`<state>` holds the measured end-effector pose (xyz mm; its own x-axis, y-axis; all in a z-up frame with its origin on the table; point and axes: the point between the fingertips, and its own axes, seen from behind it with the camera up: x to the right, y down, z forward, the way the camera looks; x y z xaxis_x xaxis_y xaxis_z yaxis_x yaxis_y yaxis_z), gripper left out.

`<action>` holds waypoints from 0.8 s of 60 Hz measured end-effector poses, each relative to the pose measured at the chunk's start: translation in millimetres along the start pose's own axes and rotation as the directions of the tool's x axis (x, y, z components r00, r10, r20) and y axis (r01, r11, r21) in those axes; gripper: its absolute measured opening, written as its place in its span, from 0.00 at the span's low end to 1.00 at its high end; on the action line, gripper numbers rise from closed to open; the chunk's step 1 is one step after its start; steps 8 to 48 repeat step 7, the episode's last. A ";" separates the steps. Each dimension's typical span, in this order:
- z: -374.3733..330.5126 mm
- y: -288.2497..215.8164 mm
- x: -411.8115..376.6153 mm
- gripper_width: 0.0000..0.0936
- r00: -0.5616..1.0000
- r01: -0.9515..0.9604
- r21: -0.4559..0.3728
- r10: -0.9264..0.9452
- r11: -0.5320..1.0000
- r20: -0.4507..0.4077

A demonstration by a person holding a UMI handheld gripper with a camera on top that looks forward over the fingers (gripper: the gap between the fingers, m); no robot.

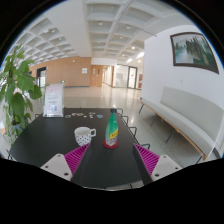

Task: Pour water

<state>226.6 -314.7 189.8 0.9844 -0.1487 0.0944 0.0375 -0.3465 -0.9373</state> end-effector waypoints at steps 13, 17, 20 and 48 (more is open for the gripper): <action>-1.0 5.2 -2.3 0.92 1.000 -0.008 -0.006 0.008 1.000 0.008; -1.0 5.2 -2.3 0.92 1.000 -0.008 -0.006 0.008 1.000 0.008; -1.0 5.2 -2.3 0.92 1.000 -0.008 -0.006 0.008 1.000 0.008; -1.0 5.2 -2.3 0.92 1.000 -0.008 -0.006 0.008 1.000 0.008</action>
